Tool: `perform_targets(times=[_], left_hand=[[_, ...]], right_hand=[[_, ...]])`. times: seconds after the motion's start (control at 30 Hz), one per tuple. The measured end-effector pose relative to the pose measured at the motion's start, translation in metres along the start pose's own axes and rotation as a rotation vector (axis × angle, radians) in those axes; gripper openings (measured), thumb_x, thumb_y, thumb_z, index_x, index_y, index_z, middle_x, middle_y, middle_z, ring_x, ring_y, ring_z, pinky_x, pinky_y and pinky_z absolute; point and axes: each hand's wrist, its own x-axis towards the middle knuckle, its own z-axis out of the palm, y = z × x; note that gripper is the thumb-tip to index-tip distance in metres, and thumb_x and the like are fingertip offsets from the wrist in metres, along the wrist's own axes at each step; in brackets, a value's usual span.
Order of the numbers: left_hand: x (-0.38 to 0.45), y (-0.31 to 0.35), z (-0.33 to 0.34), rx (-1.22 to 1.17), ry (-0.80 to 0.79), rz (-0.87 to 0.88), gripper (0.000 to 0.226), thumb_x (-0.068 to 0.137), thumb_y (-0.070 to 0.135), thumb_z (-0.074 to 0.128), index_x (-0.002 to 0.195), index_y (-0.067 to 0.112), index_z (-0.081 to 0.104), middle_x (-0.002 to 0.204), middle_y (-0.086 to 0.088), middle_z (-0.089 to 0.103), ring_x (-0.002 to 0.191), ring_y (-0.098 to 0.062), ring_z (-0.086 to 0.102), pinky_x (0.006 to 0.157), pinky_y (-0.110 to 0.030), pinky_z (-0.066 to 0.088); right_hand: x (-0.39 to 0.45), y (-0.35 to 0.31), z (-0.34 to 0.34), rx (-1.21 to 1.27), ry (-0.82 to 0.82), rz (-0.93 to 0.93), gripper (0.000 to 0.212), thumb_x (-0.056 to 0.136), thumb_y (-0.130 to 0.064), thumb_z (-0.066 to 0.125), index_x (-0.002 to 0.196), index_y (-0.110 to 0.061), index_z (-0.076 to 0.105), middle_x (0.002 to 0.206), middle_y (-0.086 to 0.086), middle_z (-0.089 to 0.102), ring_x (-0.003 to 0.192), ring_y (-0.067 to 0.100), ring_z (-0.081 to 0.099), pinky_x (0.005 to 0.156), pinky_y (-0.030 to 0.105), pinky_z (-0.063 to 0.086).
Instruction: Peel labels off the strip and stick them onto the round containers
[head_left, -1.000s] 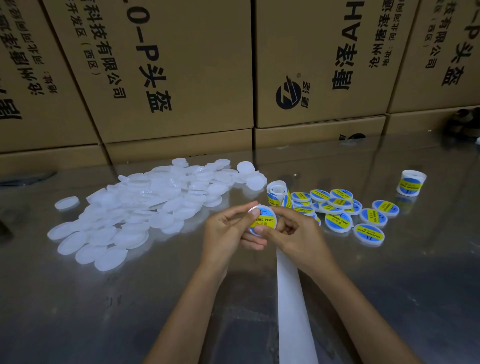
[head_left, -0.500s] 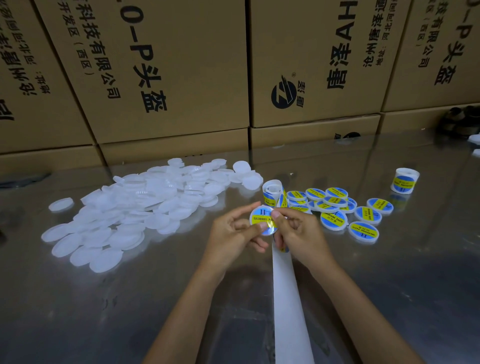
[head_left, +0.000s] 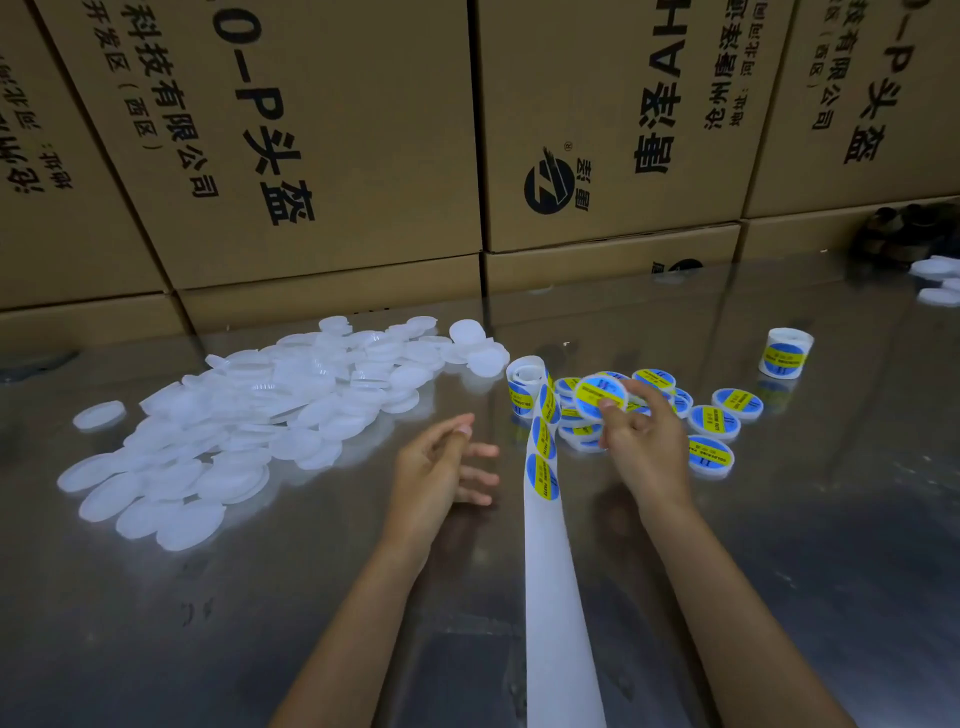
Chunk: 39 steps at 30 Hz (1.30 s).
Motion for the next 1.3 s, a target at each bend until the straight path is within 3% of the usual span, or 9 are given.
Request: perform_targets(times=[0.1,0.27,0.53,0.63,0.77,0.93,1.03,1.17,1.3], left_hand=[[0.000,-0.004,-0.001,0.042,0.017,-0.014,0.022,0.104,0.011,0.049,0.117,0.011,0.065,0.078,-0.008,0.076,0.055,-0.020,0.067,0.047,-0.028,0.057],[-0.001,-0.007,0.000,0.089,0.015,-0.008,0.021,0.104,0.006,0.047,0.112,0.010,0.066,0.078,-0.009,0.074,0.053,-0.018,0.065,0.049,-0.027,0.055],[0.040,-0.009,0.001,0.268,0.121,0.004,0.021,0.101,0.002,0.045,0.113,0.005,0.063,0.081,-0.010,0.068,0.051,-0.015,0.060,0.041,-0.027,0.053],[0.081,-0.005,0.004,0.460,0.213,0.050,0.025,0.097,0.003,0.047,0.115,0.005,0.065,0.093,-0.011,0.069,0.063,-0.022,0.063,0.060,-0.037,0.060],[0.133,-0.002,0.012,0.690,0.254,0.083,0.029,0.094,0.009,0.052,0.120,0.008,0.065,0.116,-0.015,0.070,0.106,-0.037,0.065,0.096,-0.042,0.052],[0.181,-0.011,0.030,0.797,0.205,0.018,0.051,0.096,0.037,0.064,0.135,0.005,0.054,0.136,-0.015,0.059,0.128,-0.031,0.053,0.103,-0.037,0.040],[0.198,-0.020,0.036,0.810,0.231,0.012,0.059,0.092,0.043,0.069,0.136,0.007,0.054,0.139,-0.012,0.057,0.129,-0.031,0.052,0.101,-0.036,0.040],[0.207,-0.029,0.038,0.673,0.321,-0.037,0.045,0.086,0.033,0.076,0.124,0.013,0.063,0.131,-0.010,0.063,0.121,-0.030,0.058,0.099,-0.035,0.045],[0.195,-0.031,0.030,0.517,0.348,0.004,0.025,0.087,0.026,0.075,0.103,0.007,0.073,0.104,-0.010,0.072,0.098,-0.029,0.065,0.091,-0.037,0.054]], right_hand=[[0.012,0.013,-0.010,-0.208,0.074,-0.021,0.029,0.094,-0.018,0.059,0.123,-0.019,0.059,0.078,0.015,0.067,0.082,0.028,0.065,0.065,0.028,0.041],[0.019,0.022,-0.013,-0.290,0.067,0.073,0.042,0.093,-0.019,0.057,0.134,-0.020,0.049,0.095,0.014,0.073,0.108,0.028,0.061,0.086,0.036,0.046],[0.002,0.017,0.007,-0.305,0.034,-0.078,0.028,0.088,-0.010,0.051,0.111,-0.021,0.061,0.055,-0.006,0.051,0.061,0.019,0.051,0.064,0.031,0.043],[0.002,0.017,0.016,-0.285,-0.018,-0.106,0.025,0.086,-0.008,0.051,0.103,-0.021,0.064,0.046,-0.006,0.047,0.051,0.010,0.046,0.058,0.029,0.039],[0.008,0.020,0.023,-0.248,-0.033,-0.059,0.020,0.085,-0.009,0.051,0.093,-0.021,0.066,0.039,-0.011,0.047,0.047,0.010,0.044,0.058,0.029,0.040],[0.012,0.026,0.025,-0.265,-0.025,-0.037,0.013,0.086,-0.015,0.053,0.079,-0.022,0.062,0.041,-0.005,0.046,0.047,0.014,0.043,0.056,0.031,0.041],[0.013,0.027,0.026,-0.289,-0.030,-0.035,0.013,0.087,-0.018,0.053,0.078,-0.020,0.062,0.043,-0.002,0.046,0.046,0.013,0.041,0.052,0.029,0.039],[0.013,0.027,0.026,-0.287,-0.042,-0.032,0.013,0.087,-0.019,0.052,0.077,-0.022,0.060,0.041,-0.006,0.045,0.046,0.011,0.043,0.050,0.027,0.037],[0.013,0.027,0.027,-0.286,-0.037,-0.041,0.013,0.088,-0.020,0.054,0.077,-0.021,0.061,0.040,-0.008,0.045,0.046,0.010,0.043,0.052,0.027,0.036]])
